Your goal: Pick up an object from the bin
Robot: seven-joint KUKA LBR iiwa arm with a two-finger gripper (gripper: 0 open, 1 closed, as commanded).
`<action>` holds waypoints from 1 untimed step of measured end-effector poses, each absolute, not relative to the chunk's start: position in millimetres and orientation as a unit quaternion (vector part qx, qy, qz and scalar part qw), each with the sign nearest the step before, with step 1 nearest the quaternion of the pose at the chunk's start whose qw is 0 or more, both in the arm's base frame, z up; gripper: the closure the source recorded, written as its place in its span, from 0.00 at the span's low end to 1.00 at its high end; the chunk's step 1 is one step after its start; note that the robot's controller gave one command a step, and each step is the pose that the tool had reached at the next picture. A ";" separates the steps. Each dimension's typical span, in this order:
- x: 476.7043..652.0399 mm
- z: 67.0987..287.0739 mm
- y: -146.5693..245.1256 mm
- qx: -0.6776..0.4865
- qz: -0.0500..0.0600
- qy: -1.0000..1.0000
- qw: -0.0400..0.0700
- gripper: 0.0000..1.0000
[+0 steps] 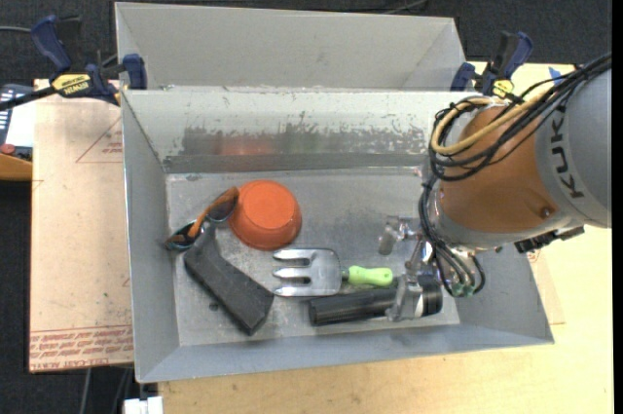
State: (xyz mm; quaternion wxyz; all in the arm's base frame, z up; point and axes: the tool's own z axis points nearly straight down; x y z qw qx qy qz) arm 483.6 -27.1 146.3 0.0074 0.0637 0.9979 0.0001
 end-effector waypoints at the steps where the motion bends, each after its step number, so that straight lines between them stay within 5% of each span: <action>1: 489.3 107.6 -8.6 0.162 0.001 0.987 0.005 0.00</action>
Offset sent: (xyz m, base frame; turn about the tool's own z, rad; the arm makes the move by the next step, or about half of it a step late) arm 0.0016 0.0175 -0.0763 0.2792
